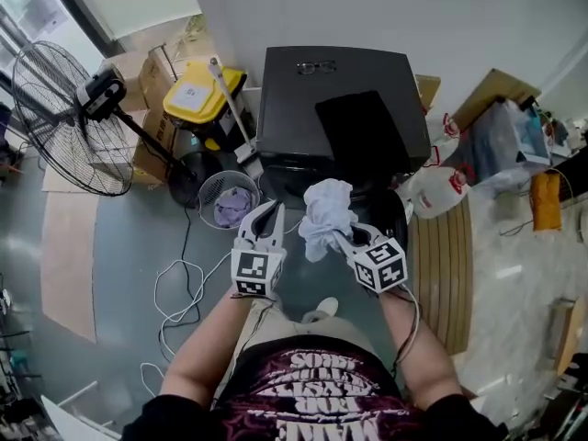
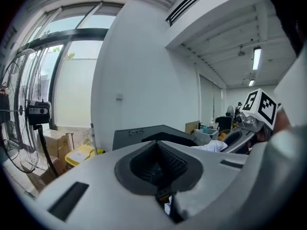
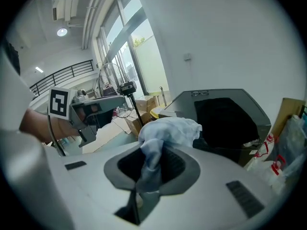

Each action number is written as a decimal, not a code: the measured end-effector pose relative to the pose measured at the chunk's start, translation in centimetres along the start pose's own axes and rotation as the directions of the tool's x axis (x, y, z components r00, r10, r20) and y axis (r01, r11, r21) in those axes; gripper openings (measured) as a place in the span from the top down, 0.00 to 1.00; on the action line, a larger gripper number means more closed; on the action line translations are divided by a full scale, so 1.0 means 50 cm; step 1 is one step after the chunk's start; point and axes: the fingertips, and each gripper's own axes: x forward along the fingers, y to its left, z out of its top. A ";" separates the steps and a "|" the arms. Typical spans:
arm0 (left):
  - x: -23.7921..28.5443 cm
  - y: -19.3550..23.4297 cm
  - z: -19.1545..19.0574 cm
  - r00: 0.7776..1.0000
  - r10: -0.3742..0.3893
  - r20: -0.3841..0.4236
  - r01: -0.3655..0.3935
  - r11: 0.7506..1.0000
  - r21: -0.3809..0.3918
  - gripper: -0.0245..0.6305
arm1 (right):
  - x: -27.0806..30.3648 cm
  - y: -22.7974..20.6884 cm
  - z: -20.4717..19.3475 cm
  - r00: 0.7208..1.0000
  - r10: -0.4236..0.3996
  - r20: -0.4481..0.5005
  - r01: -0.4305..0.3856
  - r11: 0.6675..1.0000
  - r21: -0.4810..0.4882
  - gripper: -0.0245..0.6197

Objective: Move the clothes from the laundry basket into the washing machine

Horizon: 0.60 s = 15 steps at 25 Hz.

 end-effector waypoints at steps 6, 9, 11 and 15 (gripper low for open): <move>0.002 -0.052 -0.026 0.999 0.023 -0.037 -0.024 1.000 -0.012 0.96 | -0.030 -0.047 -0.073 1.000 0.006 -0.010 -0.006 0.998 0.057 0.85; 0.003 -0.062 -0.052 0.998 0.018 -0.063 -0.019 1.000 -0.013 0.96 | -0.024 -0.066 -0.105 1.000 -0.007 -0.020 0.009 0.995 0.101 0.85; 0.009 -0.059 -0.069 0.997 0.011 -0.072 -0.013 1.000 -0.021 0.96 | -0.011 -0.075 -0.123 0.999 -0.022 -0.027 0.025 0.992 0.122 0.85; 0.038 -0.052 -0.108 0.997 -0.025 -0.071 0.025 1.000 -0.007 0.96 | 0.029 -0.096 -0.164 0.998 -0.062 -0.022 0.064 0.985 0.161 0.85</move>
